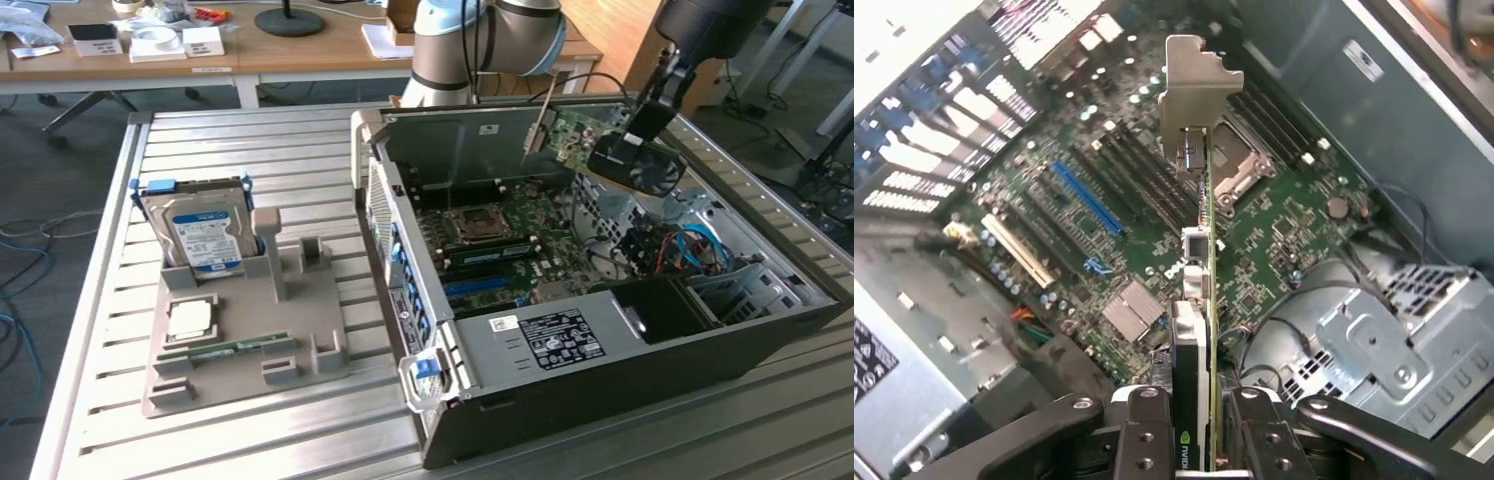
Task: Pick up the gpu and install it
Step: 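Insert the gpu into the slot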
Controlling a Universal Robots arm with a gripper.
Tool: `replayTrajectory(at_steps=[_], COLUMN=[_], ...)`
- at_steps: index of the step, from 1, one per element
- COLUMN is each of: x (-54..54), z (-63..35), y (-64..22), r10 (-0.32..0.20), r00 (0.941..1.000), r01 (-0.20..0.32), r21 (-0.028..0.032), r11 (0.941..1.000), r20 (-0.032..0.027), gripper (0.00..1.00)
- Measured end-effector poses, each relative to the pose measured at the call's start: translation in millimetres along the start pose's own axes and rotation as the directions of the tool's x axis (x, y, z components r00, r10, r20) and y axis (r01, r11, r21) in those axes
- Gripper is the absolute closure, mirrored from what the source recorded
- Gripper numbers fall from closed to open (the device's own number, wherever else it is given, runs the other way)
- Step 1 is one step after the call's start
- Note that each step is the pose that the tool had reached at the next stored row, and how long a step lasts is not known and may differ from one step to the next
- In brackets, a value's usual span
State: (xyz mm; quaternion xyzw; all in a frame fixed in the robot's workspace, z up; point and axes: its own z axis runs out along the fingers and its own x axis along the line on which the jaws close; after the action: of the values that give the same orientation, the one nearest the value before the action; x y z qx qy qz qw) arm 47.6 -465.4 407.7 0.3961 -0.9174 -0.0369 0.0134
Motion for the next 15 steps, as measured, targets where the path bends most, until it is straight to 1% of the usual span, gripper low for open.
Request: replayTrajectory(at_steps=[2,4,6,8,10,12,15], x=[0.0,0.0,0.0,0.0,0.0,0.0,0.0], z=[0.0,0.1,0.1,0.1,0.2,0.2,0.3], y=[0.0,0.0,0.0,0.0,0.0,0.0,0.0], r10=[-0.036,-0.071,-0.106,-0.143,-0.178,-0.214,-0.267], r00=[0.9993,0.9974,0.9943,0.9897,0.9838,0.9768,0.9635], r01=[0.036,0.071,0.106,0.143,0.178,0.214,0.267], r21=[-0.0002,-0.0005,-0.001,-0.0015,-0.0022,-0.0029,-0.0043], r11=[0.9993,0.9975,0.9943,0.9897,0.9839,0.9769,0.9637], r20=[-0.0028,-0.0055,-0.0082,-0.011,-0.0137,-0.0164,-0.0204], gripper=[0.73,0.73,0.73,0.73,0.73,0.73,0.73])
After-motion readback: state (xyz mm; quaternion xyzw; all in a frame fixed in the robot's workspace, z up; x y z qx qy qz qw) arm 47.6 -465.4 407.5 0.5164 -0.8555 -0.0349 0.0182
